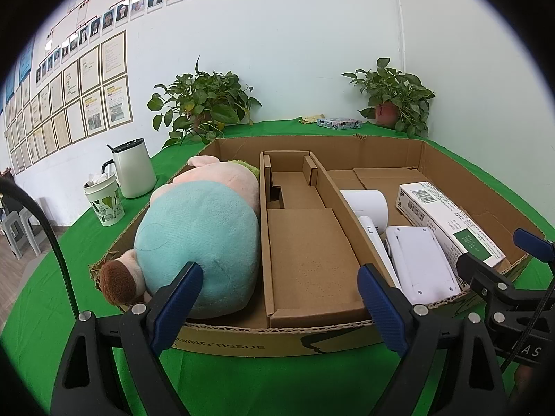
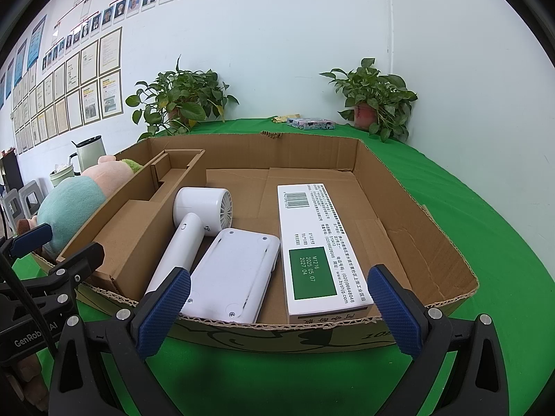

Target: Organize objects

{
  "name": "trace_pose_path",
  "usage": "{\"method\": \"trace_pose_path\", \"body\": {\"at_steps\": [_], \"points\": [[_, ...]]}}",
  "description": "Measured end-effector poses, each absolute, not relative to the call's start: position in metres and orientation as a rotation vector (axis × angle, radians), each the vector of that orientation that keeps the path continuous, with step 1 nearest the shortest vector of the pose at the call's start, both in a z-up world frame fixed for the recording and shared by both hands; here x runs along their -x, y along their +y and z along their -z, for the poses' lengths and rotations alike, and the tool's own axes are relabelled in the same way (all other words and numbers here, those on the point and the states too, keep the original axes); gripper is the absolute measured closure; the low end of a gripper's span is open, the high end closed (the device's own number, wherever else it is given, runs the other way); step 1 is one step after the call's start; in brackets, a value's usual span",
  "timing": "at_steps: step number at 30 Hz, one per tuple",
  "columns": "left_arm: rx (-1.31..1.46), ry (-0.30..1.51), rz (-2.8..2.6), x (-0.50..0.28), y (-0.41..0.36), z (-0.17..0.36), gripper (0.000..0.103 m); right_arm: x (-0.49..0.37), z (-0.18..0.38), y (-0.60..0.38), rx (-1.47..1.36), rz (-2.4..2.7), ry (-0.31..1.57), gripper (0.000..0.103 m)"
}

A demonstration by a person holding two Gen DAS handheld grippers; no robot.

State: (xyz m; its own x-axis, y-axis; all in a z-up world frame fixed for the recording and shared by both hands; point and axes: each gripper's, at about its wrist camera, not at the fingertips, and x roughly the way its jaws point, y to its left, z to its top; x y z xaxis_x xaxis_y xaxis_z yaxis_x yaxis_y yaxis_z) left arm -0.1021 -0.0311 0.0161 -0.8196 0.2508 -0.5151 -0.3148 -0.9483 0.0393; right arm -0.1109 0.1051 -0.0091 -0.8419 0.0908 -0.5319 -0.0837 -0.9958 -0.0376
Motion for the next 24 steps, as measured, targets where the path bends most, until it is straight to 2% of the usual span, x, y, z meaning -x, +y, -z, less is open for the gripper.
{"method": "trace_pose_path", "body": {"at_steps": [24], "points": [[0.745,0.195,-2.747,0.1008,-0.0290,-0.0160,0.012,0.1103,0.0089,0.1049,0.847,-2.930,-0.019,0.000]]}}
